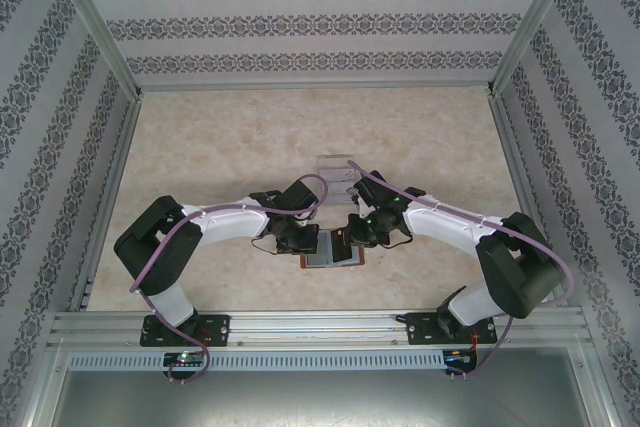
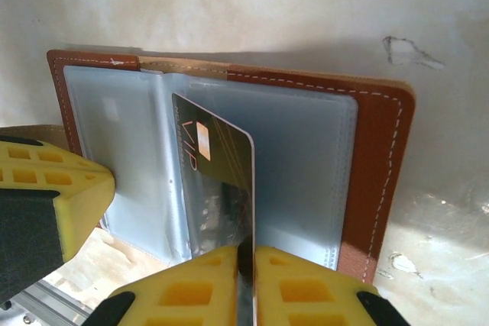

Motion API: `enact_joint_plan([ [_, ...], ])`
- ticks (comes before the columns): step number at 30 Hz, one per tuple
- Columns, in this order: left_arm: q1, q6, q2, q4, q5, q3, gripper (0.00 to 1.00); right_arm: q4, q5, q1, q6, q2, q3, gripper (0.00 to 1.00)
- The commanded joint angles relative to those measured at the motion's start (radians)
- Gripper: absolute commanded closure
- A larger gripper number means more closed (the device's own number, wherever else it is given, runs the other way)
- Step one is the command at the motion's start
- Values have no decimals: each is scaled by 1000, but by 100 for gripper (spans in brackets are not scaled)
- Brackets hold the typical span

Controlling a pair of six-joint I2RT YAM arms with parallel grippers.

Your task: Take the credit cards out of the card holder

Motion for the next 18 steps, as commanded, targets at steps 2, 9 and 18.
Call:
enact_joint_plan([
  [2, -11, 20, 26, -84, -71, -18, 100, -9, -12, 16, 24, 1, 33, 83],
  [9, -11, 23, 28, -84, -69, -15, 100, -11, -14, 27, 39, -14, 39, 83],
  [18, -11, 24, 24, -84, -68, -18, 100, -9, -17, 38, 50, -15, 50, 85],
])
